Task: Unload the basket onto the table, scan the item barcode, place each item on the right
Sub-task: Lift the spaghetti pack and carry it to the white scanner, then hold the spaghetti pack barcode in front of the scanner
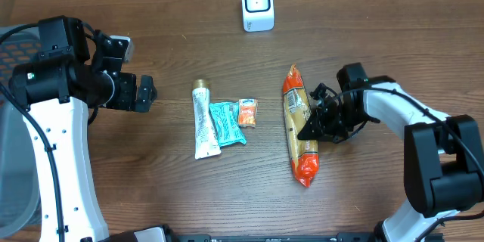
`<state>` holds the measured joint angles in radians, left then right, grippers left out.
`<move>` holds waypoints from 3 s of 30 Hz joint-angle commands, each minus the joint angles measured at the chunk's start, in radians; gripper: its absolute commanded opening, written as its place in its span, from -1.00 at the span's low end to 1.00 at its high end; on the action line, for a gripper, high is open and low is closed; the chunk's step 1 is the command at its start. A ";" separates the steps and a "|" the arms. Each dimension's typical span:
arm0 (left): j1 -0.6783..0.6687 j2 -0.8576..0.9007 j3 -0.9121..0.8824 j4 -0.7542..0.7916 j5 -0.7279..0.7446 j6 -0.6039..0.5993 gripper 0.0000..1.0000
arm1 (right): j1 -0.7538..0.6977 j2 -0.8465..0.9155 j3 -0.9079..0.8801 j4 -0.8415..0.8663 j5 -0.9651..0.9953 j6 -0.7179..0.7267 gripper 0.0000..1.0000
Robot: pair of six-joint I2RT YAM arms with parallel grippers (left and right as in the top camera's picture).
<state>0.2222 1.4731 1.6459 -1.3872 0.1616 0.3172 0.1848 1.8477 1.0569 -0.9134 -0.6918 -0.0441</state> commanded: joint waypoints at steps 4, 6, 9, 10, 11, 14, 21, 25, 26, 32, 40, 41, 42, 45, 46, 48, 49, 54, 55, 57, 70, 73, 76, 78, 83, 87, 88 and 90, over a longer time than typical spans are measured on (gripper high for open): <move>-0.001 -0.009 0.004 0.001 0.012 0.000 1.00 | 0.011 -0.011 0.352 -0.264 -0.001 -0.016 -0.93; -0.001 -0.009 0.004 0.001 0.012 0.000 1.00 | 0.025 -0.011 0.473 -0.351 0.075 -0.016 -0.93; -0.001 -0.009 0.004 0.001 0.012 0.000 1.00 | 0.060 -0.011 0.621 -0.436 0.174 -0.012 -0.93; -0.001 -0.009 0.004 0.001 0.012 0.000 1.00 | 0.074 -0.011 0.669 -0.456 0.191 -0.012 -0.93; -0.001 -0.009 0.004 0.001 0.012 0.000 1.00 | 0.088 -0.011 0.715 -0.472 0.194 -0.012 -0.93; -0.001 -0.009 0.004 0.001 0.012 0.000 0.99 | 0.112 -0.011 0.804 -0.490 0.144 -0.008 -0.93; -0.001 -0.009 0.004 0.001 0.012 0.000 0.99 | 0.097 -0.011 0.882 -0.498 -0.164 -0.042 -0.93; -0.001 -0.009 0.004 0.001 0.012 0.000 0.99 | 0.086 -0.011 0.882 -0.523 -0.288 -0.108 -0.93; -0.001 -0.009 0.004 0.001 0.012 0.000 0.99 | 0.084 -0.011 0.882 -0.528 -0.322 -0.123 -0.93; -0.001 -0.009 0.004 0.001 0.012 0.001 0.99 | 0.074 -0.011 0.882 -0.537 -0.395 -0.145 -0.93; -0.001 -0.009 0.004 0.001 0.012 0.000 1.00 | 0.076 -0.011 0.882 -0.529 -0.205 -0.087 -0.93; -0.001 -0.009 0.004 0.001 0.012 0.000 0.99 | 0.085 -0.011 0.882 -0.514 -0.063 -0.022 -0.93; -0.001 -0.009 0.004 0.001 0.012 0.000 0.99 | 0.094 -0.011 0.882 -0.502 0.018 0.010 -0.93; -0.001 -0.009 0.004 0.001 0.012 0.000 0.99 | 0.125 -0.008 0.895 -0.451 0.245 0.106 -0.93; -0.001 -0.009 0.004 0.001 0.012 0.000 1.00 | 0.136 -0.005 0.909 -0.436 0.320 0.130 -0.93; -0.001 -0.009 0.004 0.001 0.012 0.000 0.99 | 0.157 0.012 0.938 -0.407 0.444 0.150 -0.93; -0.001 -0.009 0.004 0.001 0.012 0.000 0.99 | 0.171 0.028 0.961 -0.397 0.520 0.153 -0.93; -0.001 -0.009 0.004 0.001 0.012 0.000 0.99 | 0.242 0.217 1.160 -0.378 0.893 0.148 -0.94; -0.001 -0.009 0.004 0.001 0.012 0.000 1.00 | 0.248 0.252 1.191 -0.366 0.934 0.148 -0.93; -0.001 -0.009 0.004 0.001 0.012 0.000 1.00 | 0.261 0.313 1.216 -0.290 1.053 0.148 -0.93; -0.001 -0.009 0.004 0.001 0.012 0.000 0.99 | 0.321 0.535 1.213 0.145 1.532 -0.213 -0.93; -0.001 -0.009 0.004 0.001 0.012 0.000 0.99 | 0.332 0.557 1.212 0.160 1.547 -0.266 -0.93; -0.001 -0.009 0.004 0.001 0.012 0.000 0.99 | 0.335 0.571 1.205 0.169 1.560 -0.287 -0.93; -0.001 -0.009 0.004 0.001 0.012 0.000 0.99 | 0.336 0.585 1.204 0.187 1.592 -0.287 -0.93; -0.001 -0.009 0.004 0.001 0.012 0.000 1.00 | 0.337 0.613 1.198 0.233 1.620 -0.328 -0.93; -0.001 -0.009 0.004 0.001 0.012 0.000 0.99 | 0.337 0.614 1.198 0.253 1.638 -0.328 -0.93; -0.001 -0.009 0.004 0.001 0.012 0.000 0.99 | 0.337 0.614 1.198 0.255 1.638 -0.327 -0.93; -0.001 -0.009 0.004 0.001 0.012 0.001 1.00 | 0.337 0.615 1.198 0.254 1.638 -0.327 -0.93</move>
<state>0.2222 1.4731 1.6459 -1.3872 0.1616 0.3172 0.5186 2.4905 2.2234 -0.6891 0.8566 -0.3782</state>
